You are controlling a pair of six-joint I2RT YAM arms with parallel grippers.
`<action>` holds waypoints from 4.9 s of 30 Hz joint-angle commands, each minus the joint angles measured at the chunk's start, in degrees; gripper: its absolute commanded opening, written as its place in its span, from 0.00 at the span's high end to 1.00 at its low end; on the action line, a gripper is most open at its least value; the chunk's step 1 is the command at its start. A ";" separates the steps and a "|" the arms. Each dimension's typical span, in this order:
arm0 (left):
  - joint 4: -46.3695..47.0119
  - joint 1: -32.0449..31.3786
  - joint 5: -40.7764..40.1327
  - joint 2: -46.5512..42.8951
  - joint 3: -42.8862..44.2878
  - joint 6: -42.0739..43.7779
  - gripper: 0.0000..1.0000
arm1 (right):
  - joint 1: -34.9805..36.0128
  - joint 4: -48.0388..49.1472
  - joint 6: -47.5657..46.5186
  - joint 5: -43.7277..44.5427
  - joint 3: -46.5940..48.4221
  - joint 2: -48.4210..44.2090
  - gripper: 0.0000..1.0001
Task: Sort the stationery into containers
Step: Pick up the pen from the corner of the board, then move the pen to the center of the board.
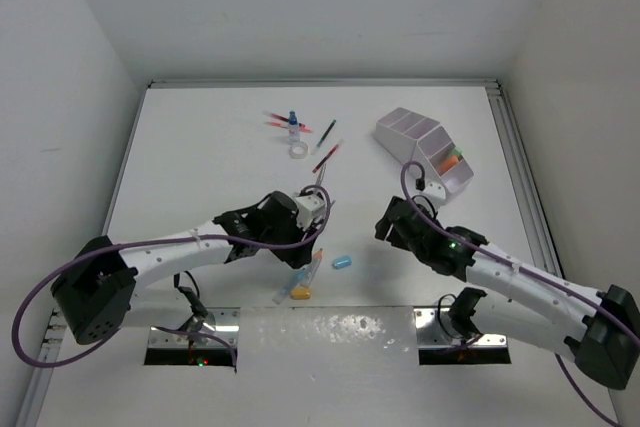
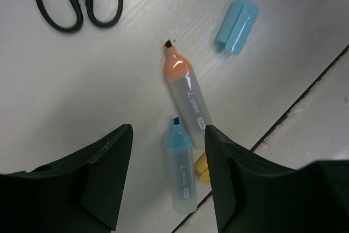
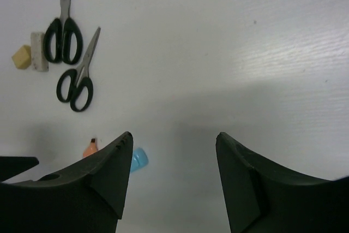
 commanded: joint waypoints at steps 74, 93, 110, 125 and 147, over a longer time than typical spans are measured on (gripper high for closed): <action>-12.01 1.43 -18.00 -15.09 10.05 -8.34 1.00 | 19.50 -0.33 25.66 16.82 5.74 9.21 0.35; -1.62 4.50 -22.77 -30.04 1.70 -1.13 1.00 | 11.13 1.69 29.51 0.69 10.84 23.18 0.35; -0.91 5.21 -21.80 -32.77 -1.29 0.20 1.00 | 13.50 6.26 40.24 -4.14 10.75 35.31 0.37; -1.09 5.21 -21.80 -33.21 -1.73 0.28 1.00 | 15.00 1.36 39.55 -4.77 12.77 37.08 0.41; -1.09 5.21 -21.36 -34.18 -2.52 -0.51 1.00 | 20.01 4.14 70.83 1.40 9.18 33.03 0.38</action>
